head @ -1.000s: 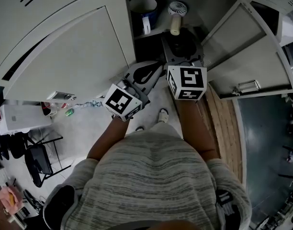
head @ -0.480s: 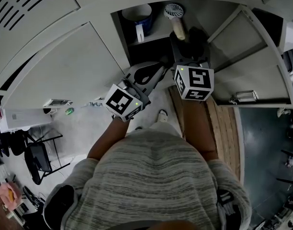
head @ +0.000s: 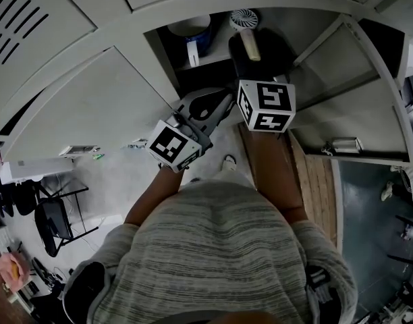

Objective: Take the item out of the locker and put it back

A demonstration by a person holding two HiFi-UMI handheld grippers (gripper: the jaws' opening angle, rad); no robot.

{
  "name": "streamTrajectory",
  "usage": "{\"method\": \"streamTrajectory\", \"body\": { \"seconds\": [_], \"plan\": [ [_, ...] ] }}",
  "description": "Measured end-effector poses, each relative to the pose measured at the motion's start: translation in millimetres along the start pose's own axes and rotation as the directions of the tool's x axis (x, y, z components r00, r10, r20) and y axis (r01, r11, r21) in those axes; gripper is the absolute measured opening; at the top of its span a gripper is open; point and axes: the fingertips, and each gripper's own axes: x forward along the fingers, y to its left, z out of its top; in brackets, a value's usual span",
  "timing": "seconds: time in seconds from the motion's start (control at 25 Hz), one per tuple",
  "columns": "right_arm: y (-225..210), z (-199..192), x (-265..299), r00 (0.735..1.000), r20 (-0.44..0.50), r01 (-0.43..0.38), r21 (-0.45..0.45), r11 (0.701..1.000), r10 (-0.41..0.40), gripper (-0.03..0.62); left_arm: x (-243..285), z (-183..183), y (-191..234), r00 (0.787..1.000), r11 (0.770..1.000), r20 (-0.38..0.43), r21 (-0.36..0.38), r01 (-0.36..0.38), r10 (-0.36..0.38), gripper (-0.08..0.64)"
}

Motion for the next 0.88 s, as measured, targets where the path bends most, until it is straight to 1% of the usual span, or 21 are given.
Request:
{"method": "streamTrajectory", "body": {
  "seconds": [0.12, 0.16, 0.2, 0.28, 0.4, 0.48, 0.68, 0.88],
  "plan": [
    [-4.5, -2.8, 3.2, 0.999, -0.043, -0.004, 0.03, 1.0, 0.005, 0.233, 1.0, 3.9, 2.1, 1.0, 1.0, 0.019, -0.007, -0.008, 0.009, 0.008],
    [-5.4, -4.1, 3.6, 0.998, -0.064, -0.013, 0.046, 0.999, 0.016, 0.226, 1.1, 3.4, 2.3, 1.0, 1.0, 0.018, -0.009, -0.008, 0.009, 0.008],
    [-5.5, -5.4, 4.1, 0.996, -0.086, -0.026, 0.061, 0.998, 0.031, 0.201, 1.2, 2.1, 2.1, 1.0, 1.0, 0.013, -0.01, -0.007, 0.007, 0.008],
    [-4.9, -6.5, 5.6, 0.99, -0.126, -0.048, 0.076, 0.996, 0.057, 0.187, 2.3, 0.6, 0.7, 1.0, 1.0, 0.011, -0.012, -0.001, 0.001, 0.008],
    [-5.4, -6.9, 6.9, 0.986, -0.155, -0.055, 0.089, 0.995, 0.068, 0.18, 4.5, 2.2, -2.9, 1.0, 1.0, 0.024, -0.013, 0.012, -0.012, 0.008],
    [-6.4, -7.2, 6.7, 0.985, -0.162, -0.05, 0.094, 0.994, 0.065, 0.146, 4.5, 2.2, -4.3, 1.0, 1.0, 0.025, -0.014, 0.016, -0.016, 0.008],
    [-7.1, -6.8, 6.4, 0.985, -0.16, -0.043, 0.102, 0.994, 0.059, 0.146, 2.8, 2.8, -4.0, 1.0, 1.0, 0.027, -0.013, 0.015, -0.015, 0.008],
    [-6.7, -6.1, 3.0, 0.99, -0.122, -0.055, 0.103, 0.993, 0.067, 0.146, 1.7, 3.1, -2.6, 1.0, 1.0, 0.027, -0.013, 0.01, -0.01, 0.008]
  ]
}}
